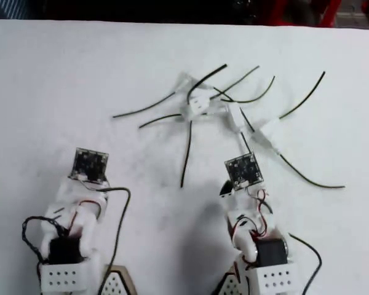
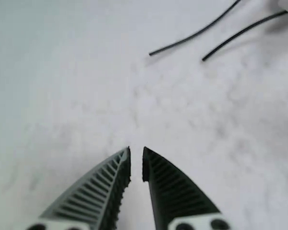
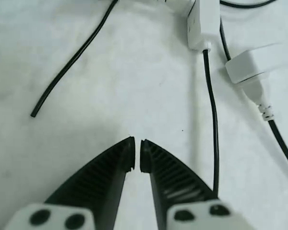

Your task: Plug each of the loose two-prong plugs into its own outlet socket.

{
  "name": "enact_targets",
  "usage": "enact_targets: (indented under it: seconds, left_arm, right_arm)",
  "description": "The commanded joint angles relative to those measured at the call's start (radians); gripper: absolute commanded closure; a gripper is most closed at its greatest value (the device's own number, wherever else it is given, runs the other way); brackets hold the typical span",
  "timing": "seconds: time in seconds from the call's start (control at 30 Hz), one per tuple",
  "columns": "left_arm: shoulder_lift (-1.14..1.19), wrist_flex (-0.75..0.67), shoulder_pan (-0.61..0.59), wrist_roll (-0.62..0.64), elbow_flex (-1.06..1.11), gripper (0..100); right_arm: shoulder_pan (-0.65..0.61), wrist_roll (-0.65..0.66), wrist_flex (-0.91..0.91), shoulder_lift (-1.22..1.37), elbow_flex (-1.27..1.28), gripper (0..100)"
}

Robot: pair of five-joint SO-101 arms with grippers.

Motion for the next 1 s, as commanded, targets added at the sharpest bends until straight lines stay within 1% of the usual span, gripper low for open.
enact_targets:
  seconds: [0.0,0.13,0.3,0.43,0.97]
  left_arm:
    - [-0.012,0.106,0.007,0.003,-0.005,94]
    - [-0.012,0.178,0.012,0.009,-0.005,94]
    - [-0.012,0.285,0.007,0.008,-0.005,94]
    - [-0.012,0.287,0.007,0.006,-0.005,94]
    - [-0.012,0.287,0.007,0.006,-0.005,94]
  right_arm:
    - [0.015,0.0,-0.008,-0.007,0.012,97.8]
    - [0.093,0.0,0.007,-0.002,0.012,97.8]
    - [0.166,0.002,0.177,-0.004,0.012,98.0]
    - [0.166,0.002,0.271,-0.007,0.012,98.0]
    - [0.166,0.002,0.272,-0.007,0.012,98.0]
